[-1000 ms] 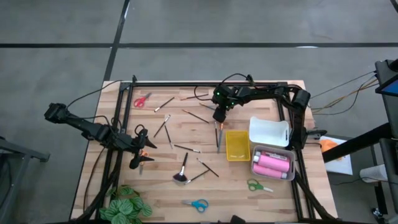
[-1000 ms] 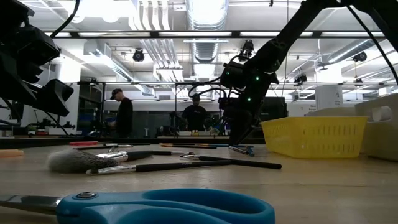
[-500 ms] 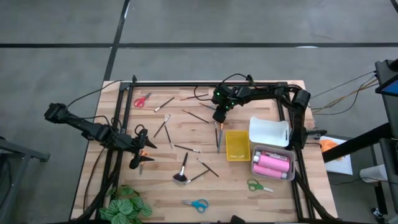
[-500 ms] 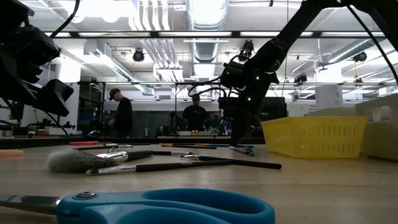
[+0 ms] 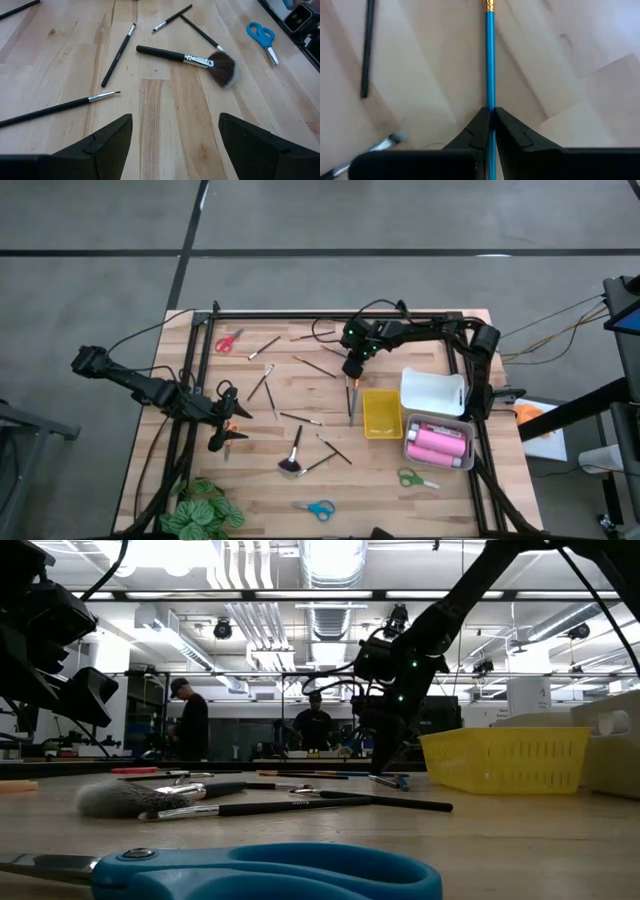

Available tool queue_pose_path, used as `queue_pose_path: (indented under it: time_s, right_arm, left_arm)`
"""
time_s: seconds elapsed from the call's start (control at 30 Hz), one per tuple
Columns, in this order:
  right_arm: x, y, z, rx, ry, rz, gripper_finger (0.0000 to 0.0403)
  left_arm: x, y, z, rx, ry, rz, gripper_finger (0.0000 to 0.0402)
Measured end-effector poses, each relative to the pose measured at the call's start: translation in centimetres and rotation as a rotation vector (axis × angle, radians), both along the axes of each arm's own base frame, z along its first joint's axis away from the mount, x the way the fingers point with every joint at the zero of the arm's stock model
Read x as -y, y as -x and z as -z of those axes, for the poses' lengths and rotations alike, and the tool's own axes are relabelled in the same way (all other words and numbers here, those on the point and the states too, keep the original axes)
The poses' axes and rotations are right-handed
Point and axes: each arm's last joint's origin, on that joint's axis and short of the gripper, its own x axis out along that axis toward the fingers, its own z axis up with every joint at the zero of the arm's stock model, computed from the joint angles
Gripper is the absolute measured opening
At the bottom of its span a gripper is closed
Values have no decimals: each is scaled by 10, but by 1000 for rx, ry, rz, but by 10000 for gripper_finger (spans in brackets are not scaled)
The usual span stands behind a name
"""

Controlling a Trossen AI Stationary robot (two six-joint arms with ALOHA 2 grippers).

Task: Pick & Place Paint Supplies
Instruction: Put the blue paint brush into the white bin

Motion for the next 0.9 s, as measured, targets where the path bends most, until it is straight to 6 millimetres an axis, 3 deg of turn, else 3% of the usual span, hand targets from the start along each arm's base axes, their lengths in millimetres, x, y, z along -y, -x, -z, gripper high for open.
queue_pose_path:
  time_s: [0.3, 0.5, 0.7, 0.9]
  right_arm:
    - [-9, 5, -31, 42, 24, -16, 18]
    - [-25, 13, -56, 32, 17, -47, 18]
    - [-53, 33, -90, -9, -6, -84, 18]
    - [-82, 66, -130, -52, 29, -46, 18]
  left_arm:
    - [0, 0, 0, 0, 0, 0, 300]
    - [0, 0, 0, 1, 0, 0, 300]
    - [0, 0, 0, -1, 0, 0, 300]
    - [0, 0, 0, -1, -1, -1, 300]
